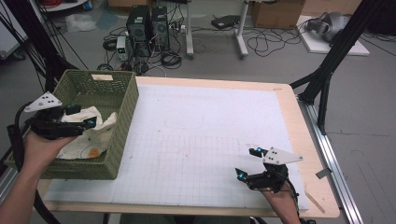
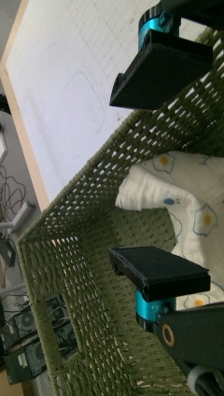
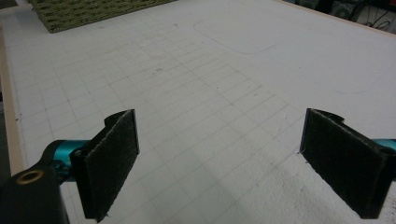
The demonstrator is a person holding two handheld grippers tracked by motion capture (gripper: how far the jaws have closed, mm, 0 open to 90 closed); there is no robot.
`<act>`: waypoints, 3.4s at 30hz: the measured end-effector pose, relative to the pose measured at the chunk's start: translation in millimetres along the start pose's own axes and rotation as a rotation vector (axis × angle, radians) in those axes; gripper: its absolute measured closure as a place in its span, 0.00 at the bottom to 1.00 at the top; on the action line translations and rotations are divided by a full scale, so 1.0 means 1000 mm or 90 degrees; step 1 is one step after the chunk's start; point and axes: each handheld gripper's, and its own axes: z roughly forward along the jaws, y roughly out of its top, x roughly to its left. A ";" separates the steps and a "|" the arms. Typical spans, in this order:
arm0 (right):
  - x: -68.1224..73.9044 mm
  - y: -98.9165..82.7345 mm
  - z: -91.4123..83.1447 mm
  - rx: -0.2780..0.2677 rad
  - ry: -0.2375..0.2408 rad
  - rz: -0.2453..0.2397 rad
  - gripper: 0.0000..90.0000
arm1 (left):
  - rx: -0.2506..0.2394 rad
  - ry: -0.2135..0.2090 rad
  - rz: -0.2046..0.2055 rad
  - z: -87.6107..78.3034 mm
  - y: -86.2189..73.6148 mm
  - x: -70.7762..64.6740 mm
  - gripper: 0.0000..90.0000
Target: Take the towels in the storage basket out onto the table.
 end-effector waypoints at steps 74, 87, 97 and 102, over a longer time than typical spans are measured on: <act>0.002 -0.001 0.010 0.023 0.021 -0.004 0.12 | 0.318 0.014 -0.016 0.047 -0.042 0.069 0.79; 0.001 -0.001 0.009 0.019 0.022 -0.003 0.12 | 0.283 -0.021 -0.016 0.039 -0.037 0.065 0.97; 0.001 0.000 0.007 0.014 0.020 -0.004 0.12 | 0.205 -0.022 -0.026 0.026 -0.028 0.060 0.97; 0.000 0.000 0.006 0.009 0.019 0.000 0.12 | 0.171 -0.017 -0.027 0.019 -0.025 0.059 0.97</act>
